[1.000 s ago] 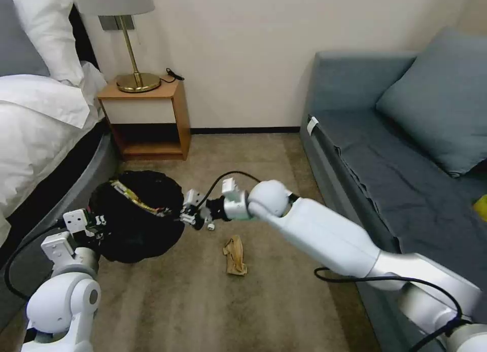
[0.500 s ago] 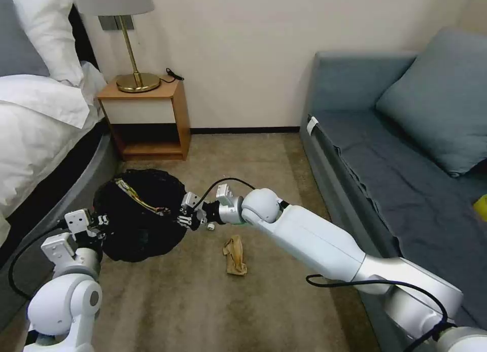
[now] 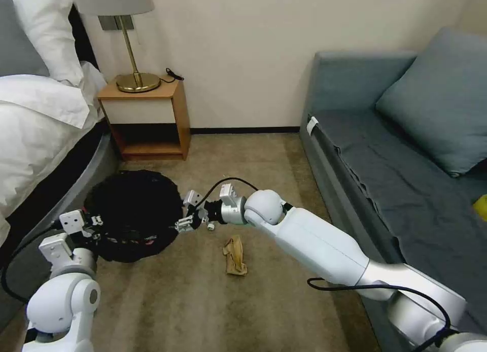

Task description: Pick up the trash bin, then pick up the garbage on the floor and place it into the trash bin.

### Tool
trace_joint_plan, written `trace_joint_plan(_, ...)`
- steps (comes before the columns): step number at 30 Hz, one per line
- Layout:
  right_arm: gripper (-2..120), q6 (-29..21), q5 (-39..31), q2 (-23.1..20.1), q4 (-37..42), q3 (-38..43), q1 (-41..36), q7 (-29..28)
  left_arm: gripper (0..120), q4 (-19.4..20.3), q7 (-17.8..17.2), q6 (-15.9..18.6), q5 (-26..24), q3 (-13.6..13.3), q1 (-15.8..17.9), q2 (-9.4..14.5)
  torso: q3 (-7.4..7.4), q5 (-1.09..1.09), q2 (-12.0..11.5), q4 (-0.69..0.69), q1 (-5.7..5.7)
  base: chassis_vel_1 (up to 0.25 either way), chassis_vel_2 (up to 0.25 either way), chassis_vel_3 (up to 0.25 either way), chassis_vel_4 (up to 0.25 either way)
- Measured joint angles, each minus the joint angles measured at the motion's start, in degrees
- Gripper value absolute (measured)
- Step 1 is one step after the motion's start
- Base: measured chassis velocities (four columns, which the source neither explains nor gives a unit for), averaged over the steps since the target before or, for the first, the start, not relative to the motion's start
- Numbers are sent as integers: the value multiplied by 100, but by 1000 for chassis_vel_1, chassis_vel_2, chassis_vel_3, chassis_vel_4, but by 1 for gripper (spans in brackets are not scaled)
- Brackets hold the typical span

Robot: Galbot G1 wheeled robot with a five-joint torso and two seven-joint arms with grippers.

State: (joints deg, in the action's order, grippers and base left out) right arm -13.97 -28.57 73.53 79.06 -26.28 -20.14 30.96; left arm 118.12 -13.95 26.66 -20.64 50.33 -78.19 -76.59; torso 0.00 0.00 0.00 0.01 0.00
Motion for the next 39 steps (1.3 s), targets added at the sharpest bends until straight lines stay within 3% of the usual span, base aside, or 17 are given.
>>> trace_joint_plan(3,98,-183,312,-33,-265,59,-80,-309,4,-147,10,-64,-11,155,5,86,0,0,0,-1,0,0,0,0,0)
trace_joint_plan(7,100,-304,699,-17,-646,93,-195,-559,4,-249,23,-107,-44,239,2,140,0,0,0,0,0,0,0,0,0)
trace_joint_plan(27,100,-584,1843,496,-2688,202,-699,-1244,4,-317,41,-156,-75,253,12,131,0,0,0,-1,0,0,0,0,0)
trace_joint_plan(39,100,-617,2223,649,-2936,342,-1183,-1361,4,-62,29,-51,-433,271,-59,162,0,0,0,-1,0,0,0,0,0)
